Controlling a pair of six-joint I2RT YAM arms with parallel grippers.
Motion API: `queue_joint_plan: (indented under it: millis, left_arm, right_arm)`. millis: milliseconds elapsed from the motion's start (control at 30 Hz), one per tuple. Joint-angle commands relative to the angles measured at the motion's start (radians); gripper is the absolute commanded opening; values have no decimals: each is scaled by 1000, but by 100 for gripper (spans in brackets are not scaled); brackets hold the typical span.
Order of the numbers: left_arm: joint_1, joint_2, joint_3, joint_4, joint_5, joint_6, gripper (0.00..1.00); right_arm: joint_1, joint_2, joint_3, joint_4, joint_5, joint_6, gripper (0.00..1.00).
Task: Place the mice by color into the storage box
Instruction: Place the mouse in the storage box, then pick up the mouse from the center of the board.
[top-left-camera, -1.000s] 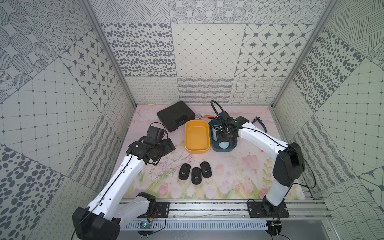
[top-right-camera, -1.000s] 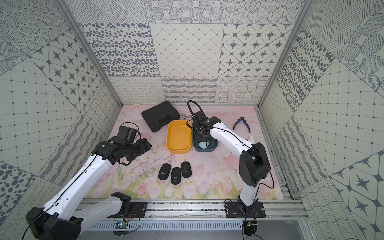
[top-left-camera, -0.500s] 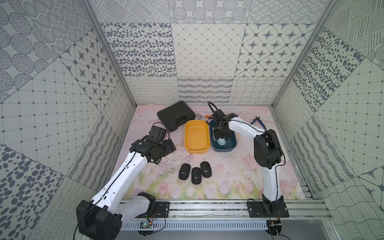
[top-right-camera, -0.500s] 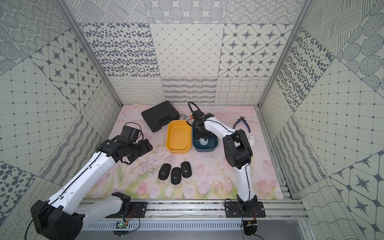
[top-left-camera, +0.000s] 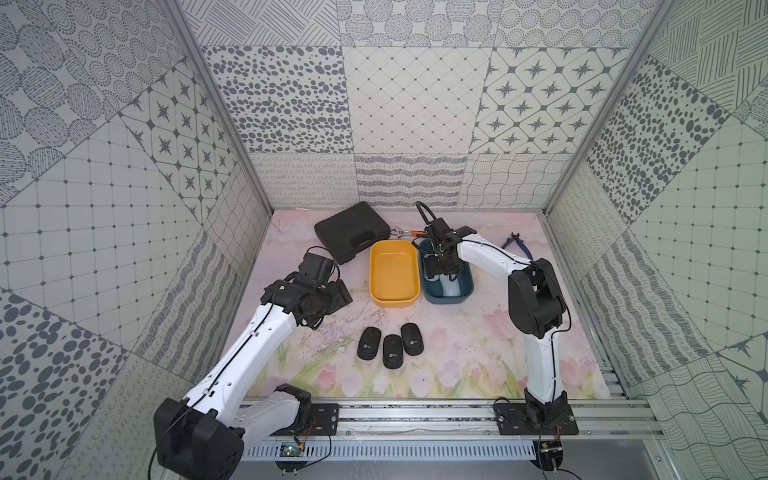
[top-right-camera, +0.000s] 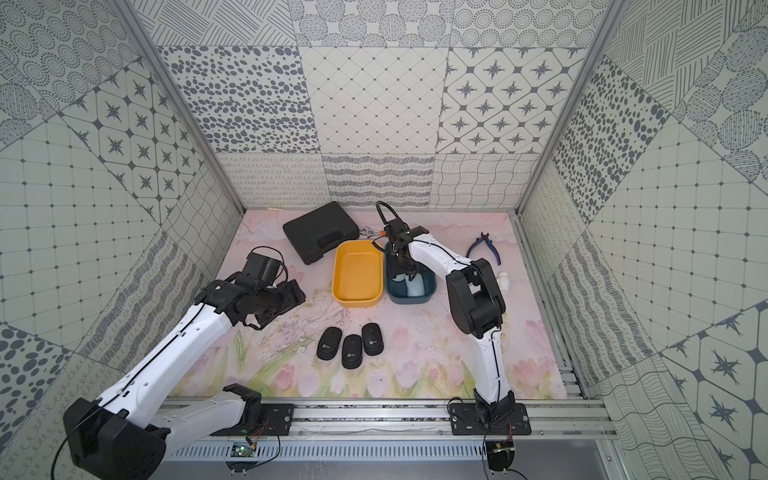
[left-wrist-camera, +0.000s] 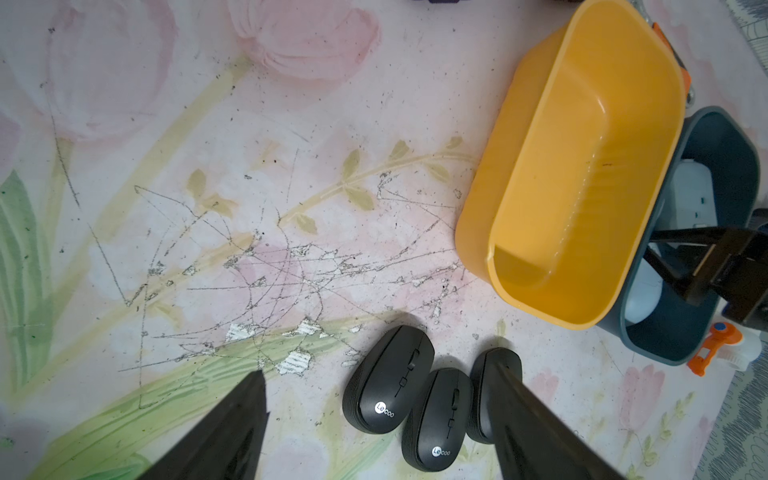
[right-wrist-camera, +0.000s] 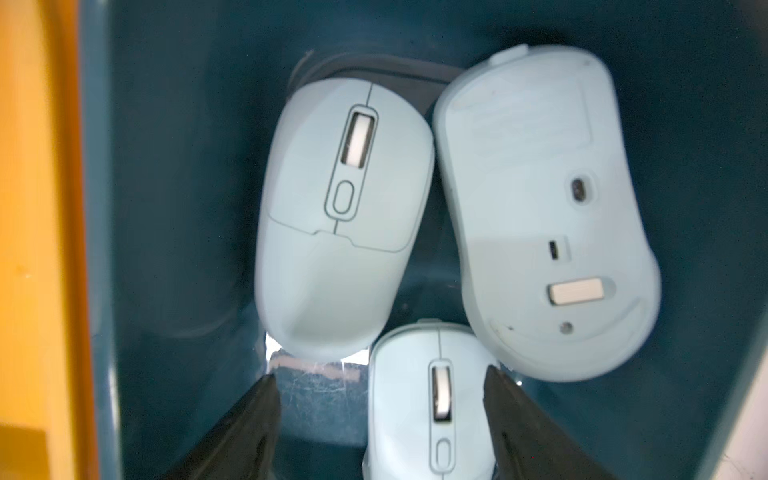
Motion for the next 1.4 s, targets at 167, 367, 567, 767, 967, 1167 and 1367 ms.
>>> queue_joint_plan:
  millis: [167, 367, 567, 767, 967, 1167, 1367]
  left_arm:
    - [-3, -34, -15, 11, -1, -2, 86]
    - [-2, -61, -28, 6, -7, -7, 86]
    - [-2, -87, -43, 0, -2, 0, 86]
    - [-1, -126, -53, -30, -27, 6, 86]
    - [-3, -124, -68, -36, -29, 10, 87]
    - [-2, -124, -69, -37, -34, 7, 87]
    - [-3, -124, -72, -38, -35, 5, 87]
  right_arm:
    - [58, -293, -167, 13, -63, 96, 82]
    - [276, -365, -313, -13, -29, 303, 81]
    - [423, -271, -279, -59, 22, 397, 82]
    - [451, -263, -346, -32, -27, 445, 85]
    - [476, -256, -394, 29, -88, 467, 84]
    - [506, -234, -418, 59, -99, 474, 84]
    - [505, -204, -412, 63, -82, 471, 84]
